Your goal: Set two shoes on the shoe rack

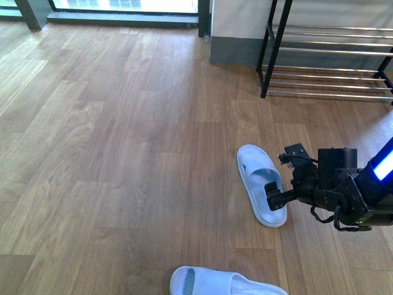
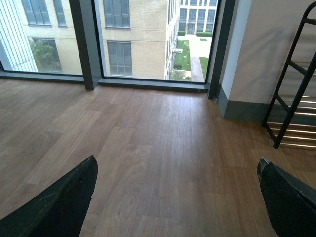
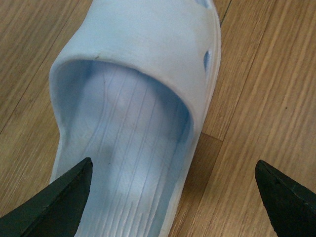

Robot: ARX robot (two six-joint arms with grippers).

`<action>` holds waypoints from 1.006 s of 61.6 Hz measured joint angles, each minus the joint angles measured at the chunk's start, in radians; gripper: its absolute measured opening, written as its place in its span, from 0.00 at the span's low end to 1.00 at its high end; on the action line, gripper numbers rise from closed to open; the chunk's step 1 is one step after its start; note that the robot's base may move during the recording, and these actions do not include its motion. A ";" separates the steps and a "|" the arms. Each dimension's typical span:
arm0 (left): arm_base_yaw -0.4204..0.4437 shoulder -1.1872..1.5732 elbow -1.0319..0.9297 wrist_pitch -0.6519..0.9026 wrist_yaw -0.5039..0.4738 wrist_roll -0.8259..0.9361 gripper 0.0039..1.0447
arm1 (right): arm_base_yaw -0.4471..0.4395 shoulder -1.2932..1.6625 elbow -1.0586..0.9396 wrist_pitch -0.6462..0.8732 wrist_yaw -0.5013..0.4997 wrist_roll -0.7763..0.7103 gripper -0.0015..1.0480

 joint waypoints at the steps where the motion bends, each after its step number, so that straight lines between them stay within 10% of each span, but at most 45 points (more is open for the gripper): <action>1: 0.000 0.000 0.000 0.000 0.000 0.000 0.91 | -0.002 0.000 0.005 -0.002 0.005 0.000 0.91; 23: 0.000 0.000 0.000 0.000 0.000 0.000 0.91 | -0.008 0.129 0.288 -0.125 0.085 0.041 0.90; 62: 0.000 0.000 0.000 0.000 0.000 0.000 0.91 | -0.004 0.067 0.151 -0.027 0.109 0.143 0.02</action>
